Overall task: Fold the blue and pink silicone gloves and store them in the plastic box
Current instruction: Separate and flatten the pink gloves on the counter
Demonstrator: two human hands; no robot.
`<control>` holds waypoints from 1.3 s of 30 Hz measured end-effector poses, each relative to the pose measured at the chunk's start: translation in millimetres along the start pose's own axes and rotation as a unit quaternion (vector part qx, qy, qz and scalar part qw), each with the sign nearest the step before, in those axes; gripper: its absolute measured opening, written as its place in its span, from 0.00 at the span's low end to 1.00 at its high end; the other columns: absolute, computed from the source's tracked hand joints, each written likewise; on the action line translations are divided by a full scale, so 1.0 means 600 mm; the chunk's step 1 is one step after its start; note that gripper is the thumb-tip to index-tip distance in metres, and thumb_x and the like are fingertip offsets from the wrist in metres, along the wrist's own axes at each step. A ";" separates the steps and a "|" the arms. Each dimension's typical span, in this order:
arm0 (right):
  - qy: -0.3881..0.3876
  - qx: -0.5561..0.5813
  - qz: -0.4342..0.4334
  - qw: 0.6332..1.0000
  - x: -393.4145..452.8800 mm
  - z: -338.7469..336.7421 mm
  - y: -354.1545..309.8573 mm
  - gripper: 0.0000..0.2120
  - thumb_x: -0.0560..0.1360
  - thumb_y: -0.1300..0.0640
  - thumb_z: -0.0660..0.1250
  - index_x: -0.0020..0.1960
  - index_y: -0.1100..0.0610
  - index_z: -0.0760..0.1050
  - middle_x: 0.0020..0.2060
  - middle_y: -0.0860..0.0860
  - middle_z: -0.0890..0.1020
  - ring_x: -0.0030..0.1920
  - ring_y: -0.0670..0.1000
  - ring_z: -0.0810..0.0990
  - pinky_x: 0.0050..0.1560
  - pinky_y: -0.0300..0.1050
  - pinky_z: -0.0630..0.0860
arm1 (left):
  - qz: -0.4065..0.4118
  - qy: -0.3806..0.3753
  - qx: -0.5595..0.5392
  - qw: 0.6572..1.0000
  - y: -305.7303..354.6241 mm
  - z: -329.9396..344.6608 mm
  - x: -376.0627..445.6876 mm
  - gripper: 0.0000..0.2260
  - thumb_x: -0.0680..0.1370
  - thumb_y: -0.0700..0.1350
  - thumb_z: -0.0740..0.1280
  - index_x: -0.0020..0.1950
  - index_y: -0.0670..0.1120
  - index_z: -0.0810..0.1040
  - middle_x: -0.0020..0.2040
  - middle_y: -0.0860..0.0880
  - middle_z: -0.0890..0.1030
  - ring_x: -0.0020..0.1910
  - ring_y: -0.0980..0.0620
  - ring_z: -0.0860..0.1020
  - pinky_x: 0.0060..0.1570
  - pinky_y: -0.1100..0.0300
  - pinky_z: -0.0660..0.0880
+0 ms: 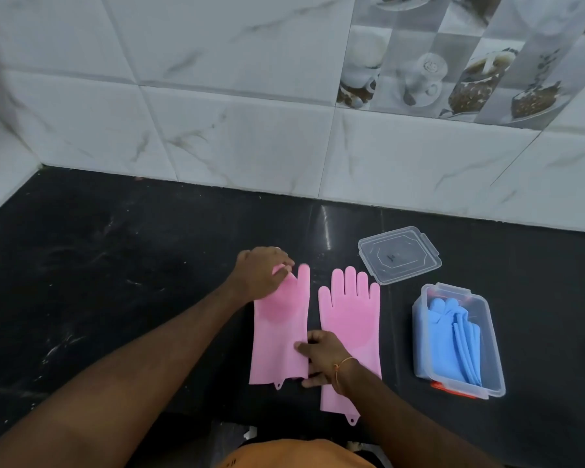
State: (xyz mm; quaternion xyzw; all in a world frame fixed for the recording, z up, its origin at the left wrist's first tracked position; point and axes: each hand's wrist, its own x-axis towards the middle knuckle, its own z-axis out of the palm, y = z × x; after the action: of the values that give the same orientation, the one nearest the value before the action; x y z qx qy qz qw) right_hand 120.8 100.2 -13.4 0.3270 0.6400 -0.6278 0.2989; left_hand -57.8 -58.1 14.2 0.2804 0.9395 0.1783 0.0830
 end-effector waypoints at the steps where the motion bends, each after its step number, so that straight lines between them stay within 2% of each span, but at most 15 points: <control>1: 0.008 -0.011 0.005 1.000 0.003 -0.003 0.004 0.09 0.83 0.55 0.69 0.61 0.57 0.78 0.55 0.58 0.85 0.52 0.62 0.86 0.38 0.56 0.87 | -0.003 -0.010 0.018 1.000 0.007 0.018 -0.012 0.16 0.85 0.55 0.64 0.72 0.58 0.80 0.77 0.55 0.76 0.78 0.50 0.71 0.77 0.39 0.66; 3: 0.019 -0.026 0.005 0.999 0.007 -0.005 0.007 0.08 0.83 0.55 0.70 0.60 0.56 0.78 0.56 0.57 0.84 0.52 0.62 0.86 0.36 0.55 0.87 | 0.001 0.011 0.061 0.998 0.020 0.055 -0.043 0.21 0.85 0.54 0.64 0.78 0.56 0.74 0.83 0.51 0.68 0.83 0.45 0.64 0.80 0.35 0.62; 6: 0.026 -0.047 0.002 0.999 0.009 -0.008 0.010 0.07 0.83 0.54 0.70 0.57 0.55 0.78 0.52 0.57 0.85 0.42 0.60 0.89 0.33 0.53 0.86 | 0.027 0.044 0.054 0.997 0.037 0.103 -0.089 0.22 0.84 0.51 0.62 0.79 0.53 0.72 0.84 0.48 0.66 0.84 0.42 0.64 0.81 0.34 0.61; 9: 0.028 -0.076 -0.001 0.997 0.013 -0.006 0.012 0.07 0.83 0.53 0.70 0.57 0.55 0.78 0.51 0.56 0.85 0.39 0.58 0.89 0.33 0.52 0.86 | 0.024 -0.002 0.039 0.999 0.044 0.143 -0.111 0.25 0.86 0.54 0.59 0.84 0.54 0.65 0.86 0.50 0.63 0.86 0.45 0.60 0.85 0.39 0.55; 13: 0.015 -0.108 -0.005 0.994 0.017 0.002 0.026 0.08 0.82 0.53 0.70 0.58 0.56 0.80 0.48 0.56 0.86 0.37 0.56 0.88 0.32 0.50 0.85 | -0.022 -0.047 0.059 0.997 0.041 0.174 -0.122 0.32 0.87 0.60 0.52 0.89 0.56 0.44 0.89 0.50 0.41 0.88 0.44 0.40 0.86 0.41 0.42; 15: 0.012 -0.114 -0.009 0.993 0.017 0.005 0.034 0.06 0.82 0.53 0.70 0.56 0.55 0.79 0.45 0.55 0.86 0.33 0.53 0.88 0.31 0.49 0.85 | -0.022 -0.059 0.081 0.995 0.033 0.183 -0.131 0.33 0.87 0.62 0.49 0.88 0.56 0.37 0.88 0.50 0.34 0.87 0.45 0.34 0.86 0.40 0.41; 17: 0.009 -0.114 -0.012 0.993 0.017 0.006 0.040 0.06 0.82 0.52 0.70 0.54 0.54 0.79 0.43 0.55 0.86 0.31 0.53 0.88 0.30 0.49 0.85 | -0.020 -0.059 0.090 0.994 0.026 0.187 -0.140 0.33 0.87 0.62 0.48 0.88 0.57 0.37 0.87 0.50 0.33 0.86 0.45 0.33 0.86 0.40 0.41; 23: 0.011 -0.127 -0.007 0.992 0.010 0.003 0.050 0.09 0.81 0.51 0.72 0.54 0.57 0.79 0.37 0.56 0.87 0.34 0.57 0.89 0.29 0.49 0.84 | -0.030 -0.056 0.096 0.993 0.030 0.197 -0.155 0.33 0.87 0.63 0.48 0.88 0.56 0.39 0.88 0.50 0.34 0.86 0.44 0.34 0.86 0.40 0.40; 31: 0.001 -0.143 0.003 0.990 0.006 -0.002 0.055 0.12 0.80 0.51 0.74 0.53 0.60 0.79 0.31 0.56 0.87 0.35 0.58 0.89 0.31 0.49 0.85 | -0.028 -0.074 0.104 0.991 0.028 0.198 -0.160 0.33 0.86 0.65 0.45 0.87 0.58 0.35 0.87 0.51 0.31 0.86 0.45 0.32 0.86 0.41 0.38; 39: -0.007 -0.188 0.017 0.982 0.006 -0.006 0.053 0.12 0.79 0.51 0.75 0.54 0.59 0.80 0.38 0.58 0.88 0.35 0.57 0.89 0.36 0.53 0.88 | -0.013 -0.071 0.103 0.992 0.026 0.203 -0.165 0.33 0.86 0.65 0.46 0.88 0.57 0.37 0.87 0.51 0.32 0.86 0.45 0.33 0.85 0.40 0.38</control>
State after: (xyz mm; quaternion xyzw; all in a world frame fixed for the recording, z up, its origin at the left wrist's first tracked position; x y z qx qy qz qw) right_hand 143.6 104.1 -35.5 0.2713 0.7390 -0.4935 0.3698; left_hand 63.3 -66.0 -86.6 0.2874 0.9481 0.0596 0.1222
